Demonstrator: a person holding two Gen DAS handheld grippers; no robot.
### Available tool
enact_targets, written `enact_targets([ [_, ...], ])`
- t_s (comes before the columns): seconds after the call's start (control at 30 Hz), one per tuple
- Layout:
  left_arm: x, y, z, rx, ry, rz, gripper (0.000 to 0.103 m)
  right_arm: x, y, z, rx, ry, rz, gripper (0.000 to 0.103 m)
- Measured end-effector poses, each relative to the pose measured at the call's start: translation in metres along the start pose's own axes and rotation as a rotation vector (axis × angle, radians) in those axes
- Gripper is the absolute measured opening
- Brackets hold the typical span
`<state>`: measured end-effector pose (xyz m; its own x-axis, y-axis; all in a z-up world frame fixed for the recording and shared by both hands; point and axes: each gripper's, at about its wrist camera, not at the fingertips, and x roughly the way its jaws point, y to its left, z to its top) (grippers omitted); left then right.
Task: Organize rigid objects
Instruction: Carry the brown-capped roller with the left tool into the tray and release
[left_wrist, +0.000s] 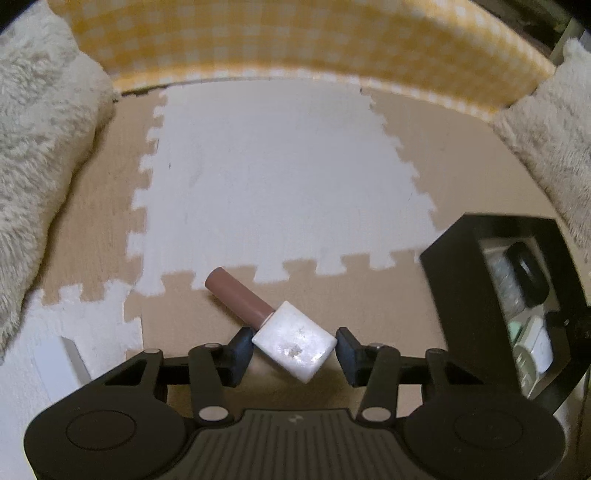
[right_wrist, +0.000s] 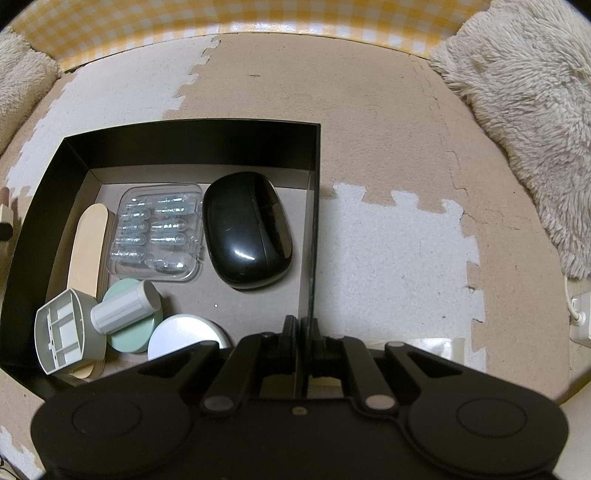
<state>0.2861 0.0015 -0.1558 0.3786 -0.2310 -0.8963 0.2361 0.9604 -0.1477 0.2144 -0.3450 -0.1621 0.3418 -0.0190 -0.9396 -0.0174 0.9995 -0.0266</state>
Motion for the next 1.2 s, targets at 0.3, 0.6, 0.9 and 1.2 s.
enact_targets([
  [0.3,-0.022,-0.023,0.007,0.036,-0.096,-0.049,0.050,0.000,0.000,0.000,0.001,0.000,0.001,0.008],
  [0.6,-0.045,-0.088,0.004,0.162,-0.191,-0.204,0.050,0.000,0.000,0.000,0.000,0.001,0.000,0.008],
  [0.9,-0.015,-0.144,-0.003,0.150,-0.161,-0.314,0.050,0.000,-0.001,0.000,0.000,0.000,0.000,0.008],
  [1.2,0.028,-0.176,0.001,0.113,-0.110,-0.349,0.050,0.000,0.000,-0.001,-0.001,-0.001,0.000,0.008],
])
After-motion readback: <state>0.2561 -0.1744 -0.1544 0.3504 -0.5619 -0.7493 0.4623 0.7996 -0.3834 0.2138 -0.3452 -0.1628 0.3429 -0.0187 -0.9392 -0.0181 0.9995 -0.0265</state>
